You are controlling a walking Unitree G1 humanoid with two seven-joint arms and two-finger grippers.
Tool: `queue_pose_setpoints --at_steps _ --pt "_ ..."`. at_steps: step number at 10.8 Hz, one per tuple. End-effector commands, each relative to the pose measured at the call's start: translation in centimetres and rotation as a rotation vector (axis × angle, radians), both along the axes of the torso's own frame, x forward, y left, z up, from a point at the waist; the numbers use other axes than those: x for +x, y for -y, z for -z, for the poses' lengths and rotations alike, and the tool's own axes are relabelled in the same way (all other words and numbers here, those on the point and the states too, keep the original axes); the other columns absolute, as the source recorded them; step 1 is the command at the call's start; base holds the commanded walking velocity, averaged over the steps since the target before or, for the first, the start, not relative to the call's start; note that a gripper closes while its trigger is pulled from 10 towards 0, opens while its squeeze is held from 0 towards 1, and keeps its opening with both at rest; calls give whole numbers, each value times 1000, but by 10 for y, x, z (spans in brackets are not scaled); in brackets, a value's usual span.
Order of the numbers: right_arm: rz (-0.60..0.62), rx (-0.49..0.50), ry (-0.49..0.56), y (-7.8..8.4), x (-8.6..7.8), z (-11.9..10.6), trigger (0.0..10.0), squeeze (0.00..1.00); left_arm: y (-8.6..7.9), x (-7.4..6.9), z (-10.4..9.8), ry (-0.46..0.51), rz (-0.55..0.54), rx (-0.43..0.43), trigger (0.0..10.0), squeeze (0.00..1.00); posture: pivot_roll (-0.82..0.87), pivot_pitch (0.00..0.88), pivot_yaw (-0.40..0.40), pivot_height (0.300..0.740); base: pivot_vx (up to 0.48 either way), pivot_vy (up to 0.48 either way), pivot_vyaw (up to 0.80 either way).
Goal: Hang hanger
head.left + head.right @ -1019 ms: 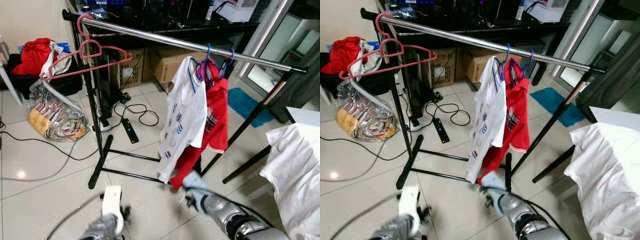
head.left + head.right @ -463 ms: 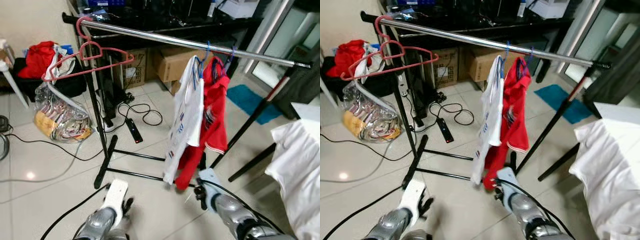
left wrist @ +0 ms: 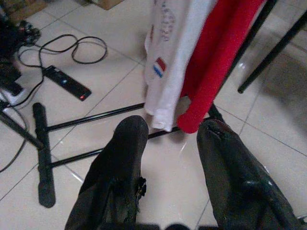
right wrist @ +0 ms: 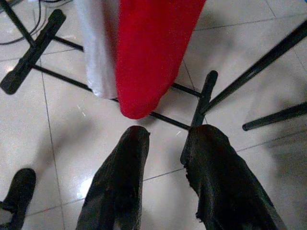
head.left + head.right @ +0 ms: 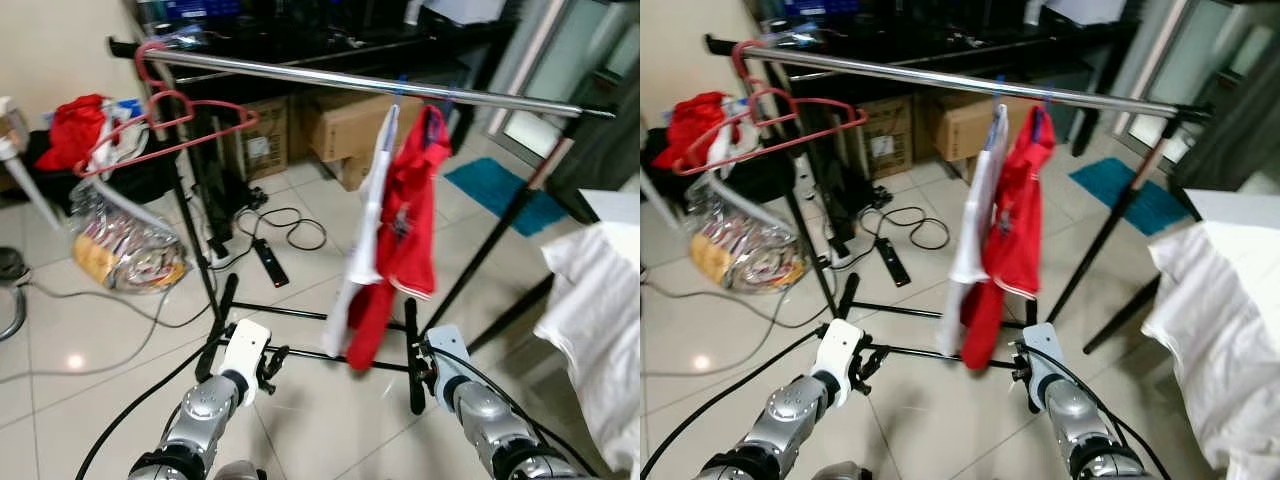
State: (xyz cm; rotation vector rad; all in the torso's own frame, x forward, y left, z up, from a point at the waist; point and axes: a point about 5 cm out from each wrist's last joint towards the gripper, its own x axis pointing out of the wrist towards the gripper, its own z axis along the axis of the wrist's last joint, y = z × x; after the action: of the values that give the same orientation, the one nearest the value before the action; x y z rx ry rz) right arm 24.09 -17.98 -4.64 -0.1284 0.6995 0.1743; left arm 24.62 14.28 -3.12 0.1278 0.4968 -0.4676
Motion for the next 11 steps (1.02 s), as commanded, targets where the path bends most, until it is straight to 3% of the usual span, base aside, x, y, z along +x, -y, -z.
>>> queue_pose_setpoints --at_steps 1,5,8,11 --pt "50 25 24 5 -1 -1 10000 0 6 2 -3 20 20 -22 10000 0 70 13 -23 740 0 0 0" --pt "109 79 145 12 -4 -8 10000 0 10 -1 -11 73 76 -76 10000 0 37 49 8 740 0 0 0" --pt "30 114 254 12 -3 -21 10000 0 1 -6 -30 193 23 -134 10000 0 133 25 -47 740 0 0 0" --pt "-33 192 346 -17 17 -39 10000 0 1 -19 -41 257 -53 -168 10000 0 181 28 -72 740 0 0 0"
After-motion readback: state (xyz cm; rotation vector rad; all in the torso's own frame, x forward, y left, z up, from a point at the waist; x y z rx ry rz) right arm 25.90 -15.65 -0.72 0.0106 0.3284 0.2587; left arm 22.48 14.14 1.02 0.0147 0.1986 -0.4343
